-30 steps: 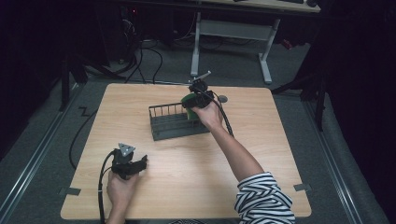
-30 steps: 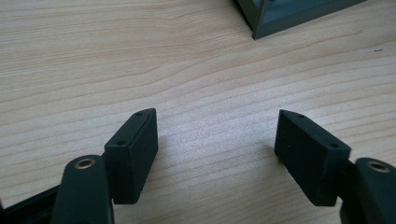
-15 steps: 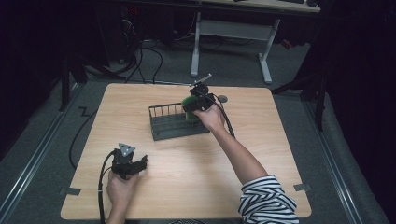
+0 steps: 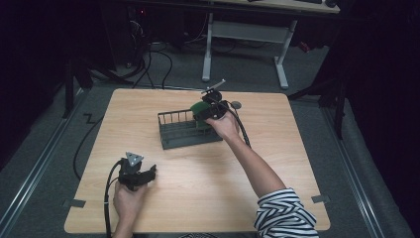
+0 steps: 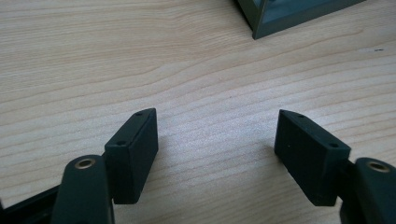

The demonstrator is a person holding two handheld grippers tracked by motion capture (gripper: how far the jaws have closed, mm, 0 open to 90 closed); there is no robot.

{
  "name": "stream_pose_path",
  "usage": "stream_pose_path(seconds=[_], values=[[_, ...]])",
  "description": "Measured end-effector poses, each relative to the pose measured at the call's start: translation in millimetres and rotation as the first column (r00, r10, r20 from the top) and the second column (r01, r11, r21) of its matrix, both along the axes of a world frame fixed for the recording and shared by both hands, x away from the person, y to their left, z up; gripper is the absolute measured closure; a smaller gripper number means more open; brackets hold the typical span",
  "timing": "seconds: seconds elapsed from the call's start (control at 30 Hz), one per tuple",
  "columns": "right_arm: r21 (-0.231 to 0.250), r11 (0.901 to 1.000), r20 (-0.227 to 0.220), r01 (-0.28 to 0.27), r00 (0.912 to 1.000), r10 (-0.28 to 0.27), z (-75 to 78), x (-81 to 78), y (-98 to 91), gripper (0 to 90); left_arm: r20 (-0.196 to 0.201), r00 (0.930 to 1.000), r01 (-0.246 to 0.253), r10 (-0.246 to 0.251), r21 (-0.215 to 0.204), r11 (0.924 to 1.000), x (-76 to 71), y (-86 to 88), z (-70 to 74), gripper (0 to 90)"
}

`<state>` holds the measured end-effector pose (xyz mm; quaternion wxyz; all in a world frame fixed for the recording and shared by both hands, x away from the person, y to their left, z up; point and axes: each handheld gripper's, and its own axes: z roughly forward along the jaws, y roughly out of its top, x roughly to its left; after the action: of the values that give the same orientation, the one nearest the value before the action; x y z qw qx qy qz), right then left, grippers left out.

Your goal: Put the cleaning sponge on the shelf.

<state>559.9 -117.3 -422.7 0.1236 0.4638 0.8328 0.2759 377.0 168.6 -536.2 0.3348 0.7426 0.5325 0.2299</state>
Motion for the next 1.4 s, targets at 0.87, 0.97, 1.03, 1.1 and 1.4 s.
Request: stream_pose_path(seconds=[0.87,0.97,1.03,1.1,1.4], values=[[0.096,0.9954,0.139,0.005,0.9901,-0.018,44.4,-60.3,-74.3,19.7,0.000,1.0000,0.001,-0.001,-0.006,1.0000,0.1,0.3,0.0,31.0],[0.125,0.9921,0.156,0.010,0.9874,-0.029,47.9,-71.7,-89.8,22.0,0.000,1.0000,0.001,-0.001,-0.006,1.0000,0.0,0.4,0.1,30.9],[0.147,0.9890,0.156,0.019,0.9868,-0.042,49.8,-77.8,-100.3,23.3,0.000,1.0000,0.001,-0.001,-0.006,1.0000,0.0,0.4,0.1,30.9],[0.158,0.9870,0.156,0.028,0.9864,-0.053,51.8,-83.3,-109.8,24.2,-0.001,1.0000,0.000,0.000,-0.008,1.0000,0.0,0.4,0.1,30.9],[0.191,0.9788,0.152,0.073,0.9829,-0.104,61.4,-105.8,-143.0,25.9,0.001,1.0000,-0.001,0.001,-0.014,0.9999,0.1,0.9,0.0,31.0]])
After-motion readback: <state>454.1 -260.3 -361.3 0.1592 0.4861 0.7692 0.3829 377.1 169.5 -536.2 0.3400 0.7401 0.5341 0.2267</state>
